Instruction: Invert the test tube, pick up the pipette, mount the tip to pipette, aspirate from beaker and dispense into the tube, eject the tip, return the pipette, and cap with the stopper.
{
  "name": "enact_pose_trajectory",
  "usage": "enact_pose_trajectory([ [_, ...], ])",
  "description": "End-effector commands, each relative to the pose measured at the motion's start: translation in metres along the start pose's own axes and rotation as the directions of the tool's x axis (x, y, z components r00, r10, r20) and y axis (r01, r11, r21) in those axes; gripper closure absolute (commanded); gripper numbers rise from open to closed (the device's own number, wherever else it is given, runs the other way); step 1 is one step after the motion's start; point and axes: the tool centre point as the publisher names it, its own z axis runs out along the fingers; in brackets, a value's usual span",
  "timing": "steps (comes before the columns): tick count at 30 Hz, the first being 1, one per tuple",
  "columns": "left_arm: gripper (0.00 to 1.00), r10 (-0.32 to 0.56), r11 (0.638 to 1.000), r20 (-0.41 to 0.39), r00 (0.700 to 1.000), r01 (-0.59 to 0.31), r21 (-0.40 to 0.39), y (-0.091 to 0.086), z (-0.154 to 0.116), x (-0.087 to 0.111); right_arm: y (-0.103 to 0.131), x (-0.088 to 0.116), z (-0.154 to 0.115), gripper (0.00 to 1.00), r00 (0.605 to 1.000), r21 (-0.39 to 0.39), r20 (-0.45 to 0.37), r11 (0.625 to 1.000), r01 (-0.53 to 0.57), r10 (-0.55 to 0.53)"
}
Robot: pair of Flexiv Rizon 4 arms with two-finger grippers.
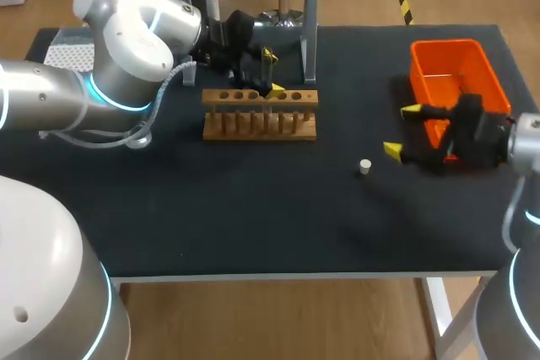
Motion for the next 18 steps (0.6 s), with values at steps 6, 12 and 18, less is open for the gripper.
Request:
enact_pose_trajectory([
  [6,0.00,-0.001,1.000,-0.002,1.000,0.001,-0.001,0.000,0.001,-0.001,-0.034,0.033,-0.020,0.00,1.000,0.026,-0.011,1.000,-0.008,0.008],
  [12,0.00,-0.001,1.000,-0.002,1.000,0.001,-0.001,0.000,0.001,-0.001,-0.051,0.039,-0.006,0.00,0.999,0.062,-0.005,0.998,-0.034,0.034],
  [18,0.00,-0.001,1.000,-0.002,1.000,0.001,-0.001,0.000,0.001,-0.001,-0.063,0.040,0.006,0.00,0.999,0.078,0.006,0.996,-0.051,0.051],
])
